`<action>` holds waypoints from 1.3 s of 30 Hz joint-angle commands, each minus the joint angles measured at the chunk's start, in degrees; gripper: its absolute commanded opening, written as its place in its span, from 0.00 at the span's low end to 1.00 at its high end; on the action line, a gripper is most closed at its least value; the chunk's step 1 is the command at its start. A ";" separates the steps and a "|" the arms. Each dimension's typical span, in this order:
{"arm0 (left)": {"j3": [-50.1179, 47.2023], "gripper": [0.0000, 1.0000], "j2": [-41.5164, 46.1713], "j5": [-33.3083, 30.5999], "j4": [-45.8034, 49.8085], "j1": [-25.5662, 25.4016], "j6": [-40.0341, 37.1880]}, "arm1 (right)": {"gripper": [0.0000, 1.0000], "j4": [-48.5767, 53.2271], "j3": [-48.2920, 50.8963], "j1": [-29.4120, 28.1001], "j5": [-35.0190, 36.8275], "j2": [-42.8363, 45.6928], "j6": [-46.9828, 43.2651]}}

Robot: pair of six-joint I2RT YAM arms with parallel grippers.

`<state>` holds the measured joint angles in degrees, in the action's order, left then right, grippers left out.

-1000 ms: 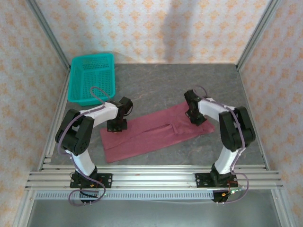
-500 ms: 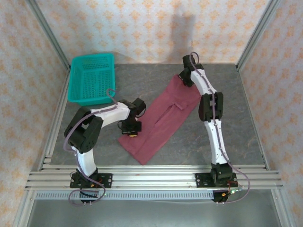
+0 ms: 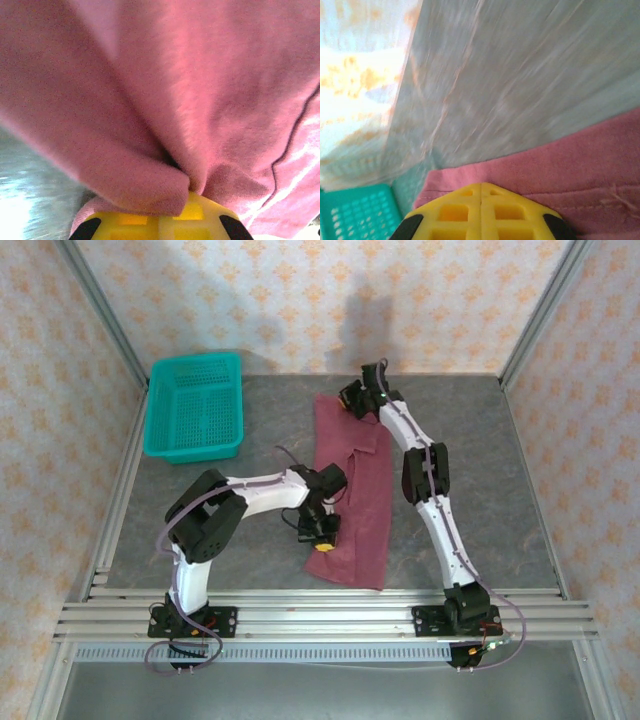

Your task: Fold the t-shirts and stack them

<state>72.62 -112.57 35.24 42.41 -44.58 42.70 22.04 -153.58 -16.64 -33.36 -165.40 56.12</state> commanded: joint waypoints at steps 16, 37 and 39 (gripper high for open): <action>-4.05 0.25 21.24 -9.95 4.43 -1.36 9.63 | 0.34 14.64 4.80 -0.46 1.29 26.59 -15.36; -18.88 0.43 26.17 -4.13 -4.37 -4.05 10.76 | 0.53 30.34 109.51 -6.68 -1.41 104.44 -18.21; -18.91 0.40 24.28 -3.63 -6.52 -5.65 11.27 | 0.52 32.49 112.71 -7.32 -0.48 107.93 -17.85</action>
<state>54.13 -86.04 29.71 40.73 -48.73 52.82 51.05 -42.87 -23.42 -34.37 -61.82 36.18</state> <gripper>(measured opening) 0.412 0.525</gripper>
